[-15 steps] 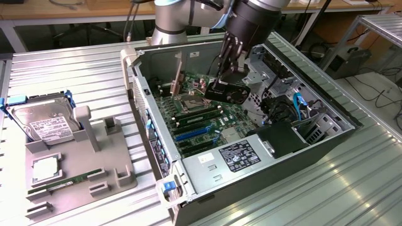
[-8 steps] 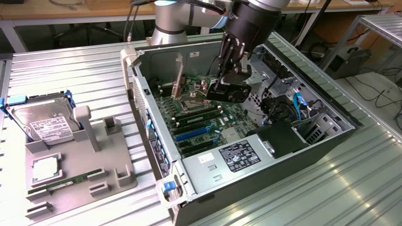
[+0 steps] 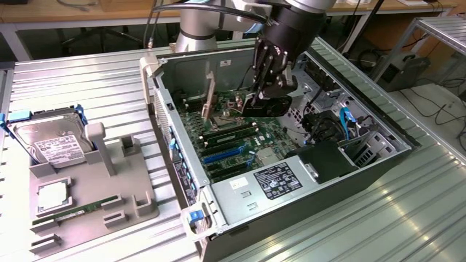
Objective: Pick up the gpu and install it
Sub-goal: 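Insert the gpu into the slot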
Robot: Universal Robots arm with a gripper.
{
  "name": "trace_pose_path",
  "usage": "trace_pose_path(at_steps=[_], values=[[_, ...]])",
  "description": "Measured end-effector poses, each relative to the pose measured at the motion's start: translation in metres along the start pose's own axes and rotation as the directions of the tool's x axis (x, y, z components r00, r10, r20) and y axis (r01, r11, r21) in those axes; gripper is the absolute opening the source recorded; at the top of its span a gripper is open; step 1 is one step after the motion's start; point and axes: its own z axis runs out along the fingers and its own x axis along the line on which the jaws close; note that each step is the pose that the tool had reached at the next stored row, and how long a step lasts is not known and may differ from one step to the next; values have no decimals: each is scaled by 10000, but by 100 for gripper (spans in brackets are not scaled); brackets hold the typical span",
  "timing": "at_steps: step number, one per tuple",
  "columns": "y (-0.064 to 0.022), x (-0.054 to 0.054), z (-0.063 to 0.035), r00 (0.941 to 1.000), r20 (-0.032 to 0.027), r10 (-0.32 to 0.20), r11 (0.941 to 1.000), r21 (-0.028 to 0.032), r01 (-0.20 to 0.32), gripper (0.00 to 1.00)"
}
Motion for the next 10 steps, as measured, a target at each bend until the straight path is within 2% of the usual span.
trace_pose_path(at_steps=[5,10], values=[[-1,0,9,9975,-56,-698,9975,105,699,26],[-3,0,22,9894,-119,-1445,9894,159,1447,26]])
